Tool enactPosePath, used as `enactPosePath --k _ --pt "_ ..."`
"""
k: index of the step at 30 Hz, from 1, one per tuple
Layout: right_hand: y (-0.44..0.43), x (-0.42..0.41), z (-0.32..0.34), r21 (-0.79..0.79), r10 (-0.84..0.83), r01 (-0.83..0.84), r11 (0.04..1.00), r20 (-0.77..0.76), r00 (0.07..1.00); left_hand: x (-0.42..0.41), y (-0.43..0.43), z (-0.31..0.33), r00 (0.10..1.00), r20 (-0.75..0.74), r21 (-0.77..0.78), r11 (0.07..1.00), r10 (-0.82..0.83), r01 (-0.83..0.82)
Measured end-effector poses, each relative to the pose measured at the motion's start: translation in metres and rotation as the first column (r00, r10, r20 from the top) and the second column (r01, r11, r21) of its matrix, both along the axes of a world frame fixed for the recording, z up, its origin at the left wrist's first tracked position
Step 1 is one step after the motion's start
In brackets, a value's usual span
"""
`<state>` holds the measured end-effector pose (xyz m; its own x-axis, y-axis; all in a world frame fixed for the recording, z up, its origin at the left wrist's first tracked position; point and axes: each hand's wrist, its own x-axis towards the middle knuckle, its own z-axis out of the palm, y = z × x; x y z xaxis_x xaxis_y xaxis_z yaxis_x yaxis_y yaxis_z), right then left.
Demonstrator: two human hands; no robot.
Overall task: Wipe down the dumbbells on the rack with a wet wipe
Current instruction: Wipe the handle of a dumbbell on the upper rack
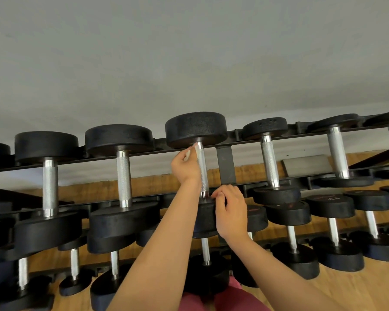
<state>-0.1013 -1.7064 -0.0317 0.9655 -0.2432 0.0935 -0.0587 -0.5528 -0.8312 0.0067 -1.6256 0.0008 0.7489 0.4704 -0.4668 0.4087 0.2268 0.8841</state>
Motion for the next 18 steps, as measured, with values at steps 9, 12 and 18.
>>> enactPosePath --k 9,12,18 --pt "0.0003 0.0005 -0.0009 -0.009 0.000 0.000 1.000 0.004 1.000 0.0040 -0.0030 0.0035 0.998 0.013 -0.045 0.998 0.054 -0.054" --pt "0.0007 0.0004 -0.0005 -0.007 -0.001 0.001 1.000 -0.001 1.000 0.0037 -0.0017 0.0005 0.996 0.025 -0.034 0.995 0.090 -0.089" --pt "0.0010 0.0004 0.0000 -0.003 -0.005 0.005 1.000 0.012 1.000 0.0033 -0.0016 0.0019 0.996 0.041 -0.010 0.997 0.074 -0.074"
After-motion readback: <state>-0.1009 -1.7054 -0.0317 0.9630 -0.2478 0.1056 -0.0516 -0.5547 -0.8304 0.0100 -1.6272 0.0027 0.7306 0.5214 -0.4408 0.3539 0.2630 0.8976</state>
